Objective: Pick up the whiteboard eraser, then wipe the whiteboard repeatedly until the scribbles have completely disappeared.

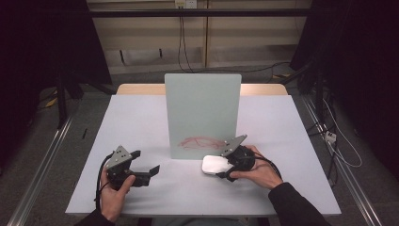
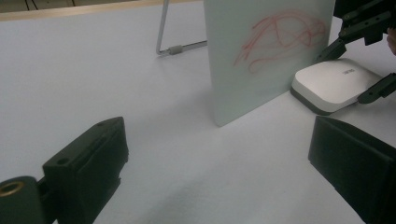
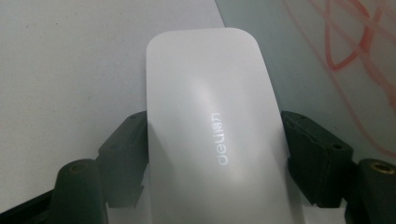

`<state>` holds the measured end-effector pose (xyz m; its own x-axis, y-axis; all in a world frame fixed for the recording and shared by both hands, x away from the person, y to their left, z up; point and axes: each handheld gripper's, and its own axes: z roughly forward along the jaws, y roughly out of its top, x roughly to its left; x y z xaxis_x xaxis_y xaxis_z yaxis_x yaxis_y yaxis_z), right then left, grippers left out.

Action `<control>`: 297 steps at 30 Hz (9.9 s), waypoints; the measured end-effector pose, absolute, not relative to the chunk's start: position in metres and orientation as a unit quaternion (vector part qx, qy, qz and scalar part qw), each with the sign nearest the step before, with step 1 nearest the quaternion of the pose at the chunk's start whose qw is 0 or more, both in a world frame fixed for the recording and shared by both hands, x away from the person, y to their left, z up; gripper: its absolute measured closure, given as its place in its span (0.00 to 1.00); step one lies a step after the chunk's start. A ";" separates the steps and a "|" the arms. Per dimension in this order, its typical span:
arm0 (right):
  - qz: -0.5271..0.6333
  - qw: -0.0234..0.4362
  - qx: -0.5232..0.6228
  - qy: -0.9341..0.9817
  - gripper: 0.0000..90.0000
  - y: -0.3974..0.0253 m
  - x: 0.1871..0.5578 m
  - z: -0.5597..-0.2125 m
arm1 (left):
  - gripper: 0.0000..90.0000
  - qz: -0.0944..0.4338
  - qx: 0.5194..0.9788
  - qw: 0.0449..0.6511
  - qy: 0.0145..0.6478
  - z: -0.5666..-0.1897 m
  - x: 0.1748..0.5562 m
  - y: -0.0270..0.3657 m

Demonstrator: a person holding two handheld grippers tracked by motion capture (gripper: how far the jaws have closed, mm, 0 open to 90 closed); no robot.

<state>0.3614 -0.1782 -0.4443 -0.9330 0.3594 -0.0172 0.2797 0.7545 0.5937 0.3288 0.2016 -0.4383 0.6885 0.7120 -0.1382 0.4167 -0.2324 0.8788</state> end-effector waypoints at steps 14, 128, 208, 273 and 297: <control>0.301 0.071 0.164 0.937 0.35 -0.177 0.357 -0.440 | 0.05 0.147 0.771 0.500 0.364 -0.438 0.328 0.202; 0.279 0.371 0.101 0.880 0.35 -0.145 0.334 -0.417 | 0.05 0.145 0.771 0.498 0.369 -0.439 0.328 0.204; 0.318 0.347 0.108 0.876 0.35 -0.105 0.345 -0.418 | 0.05 0.146 0.769 0.501 0.369 -0.438 0.327 0.206; 0.323 0.349 0.091 0.875 0.35 -0.088 0.341 -0.434 | 0.05 0.147 0.769 0.500 0.369 -0.438 0.326 0.206; 0.334 0.362 0.112 0.863 0.35 -0.104 0.346 -0.416 | 0.05 0.147 0.769 0.501 0.369 -0.437 0.326 0.207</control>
<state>0.3456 -0.1039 -0.4159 -0.7130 0.4354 -0.5496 -0.0478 0.7519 0.6576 0.3262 0.2067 -0.4374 0.6848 0.7144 -0.1437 0.4205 -0.2264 0.8786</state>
